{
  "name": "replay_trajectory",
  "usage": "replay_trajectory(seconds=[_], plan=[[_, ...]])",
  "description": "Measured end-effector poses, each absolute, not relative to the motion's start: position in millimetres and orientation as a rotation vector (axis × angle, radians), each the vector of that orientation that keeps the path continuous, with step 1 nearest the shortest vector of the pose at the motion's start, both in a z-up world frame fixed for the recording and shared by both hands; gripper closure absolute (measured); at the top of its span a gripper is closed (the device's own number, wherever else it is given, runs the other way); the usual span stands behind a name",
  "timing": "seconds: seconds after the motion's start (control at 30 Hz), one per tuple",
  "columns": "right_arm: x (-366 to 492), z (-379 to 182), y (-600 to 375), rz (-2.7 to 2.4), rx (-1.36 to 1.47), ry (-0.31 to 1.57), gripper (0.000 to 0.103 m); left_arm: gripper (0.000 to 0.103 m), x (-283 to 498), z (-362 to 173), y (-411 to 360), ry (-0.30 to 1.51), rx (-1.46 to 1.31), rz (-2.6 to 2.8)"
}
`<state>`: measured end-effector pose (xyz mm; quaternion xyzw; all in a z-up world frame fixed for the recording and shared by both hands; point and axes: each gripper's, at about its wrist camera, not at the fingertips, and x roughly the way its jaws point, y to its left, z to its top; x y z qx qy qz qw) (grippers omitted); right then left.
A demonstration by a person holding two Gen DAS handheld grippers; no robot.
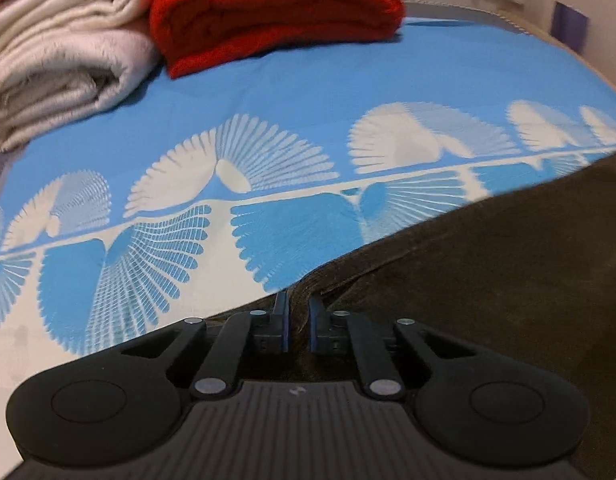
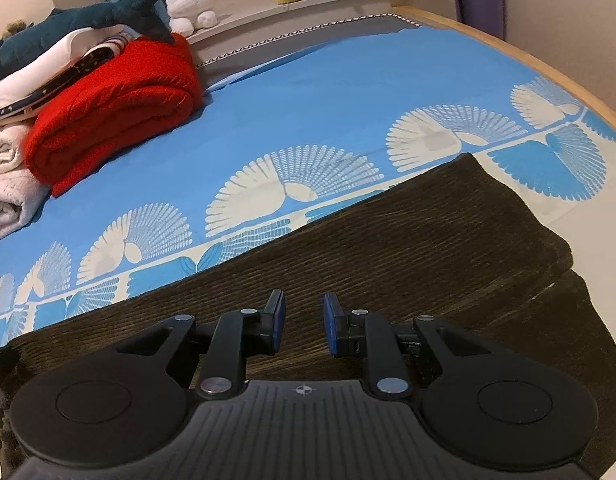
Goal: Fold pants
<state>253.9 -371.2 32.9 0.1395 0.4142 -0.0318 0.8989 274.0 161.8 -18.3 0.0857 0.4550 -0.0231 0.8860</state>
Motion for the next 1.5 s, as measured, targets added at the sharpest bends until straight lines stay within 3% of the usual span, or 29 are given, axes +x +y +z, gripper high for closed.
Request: replay_trajectory(seconds=[0.23, 0.47, 0.5, 0.53, 0.63, 0.8, 0.93, 1.03, 1.1, 1.37, 1.4, 1.5], plan=[[235.6, 34.7, -370.3, -0.069, 0.34, 0.868, 0.081, 0.095, 140.8, 24.0, 123.8, 0.943, 0.237, -0.152], [210.3, 36.2, -355.9, -0.039, 0.355, 0.885, 0.081, 0.094, 73.4, -12.3, 139.7, 1.099, 0.048, -0.173], [207.8, 35.4, -355.7, -0.041, 0.36, 0.891, 0.081, 0.09, 72.0, -11.9, 153.5, 1.101, -0.038, -0.138], [205.7, 35.0, -357.0, -0.043, 0.374, 0.896, 0.081, 0.077, 70.2, -10.8, 170.7, 1.097, -0.149, -0.102], [202.5, 35.2, -364.6, -0.05, 0.427, 0.894, 0.081, 0.055, 67.2, -18.1, 209.3, 1.118, -0.384, -0.03], [207.4, 36.9, -389.3, -0.072, 0.535, 0.86, 0.081, 0.052, 82.7, -51.5, 234.7, 1.261, -0.532, 0.085], [221.4, 29.5, -407.3, -0.068, 0.598, 0.859, 0.081, 0.028, 99.2, -62.1, 243.0, 1.267, -0.584, 0.142], [237.1, 16.4, -415.3, -0.054, 0.635, 0.889, 0.079, 0.025, 105.8, -67.0, 249.6, 1.263, -0.636, 0.201], [249.2, 4.0, -417.0, -0.045, 0.667, 0.915, 0.07, 0.023, 112.2, -71.1, 254.5, 1.277, -0.665, 0.237], [297.9, -53.3, -400.9, -0.07, 0.781, 1.015, 0.062, 0.024, 127.9, -78.8, 248.5, 1.296, -0.647, 0.341], [304.3, -59.8, -396.5, -0.076, 0.786, 1.022, 0.062, 0.026, 128.9, -79.0, 248.0, 1.295, -0.639, 0.352], [318.9, -75.4, -385.6, -0.082, 0.798, 1.04, 0.062, 0.052, 132.1, -77.2, 245.9, 1.29, -0.582, 0.374]])
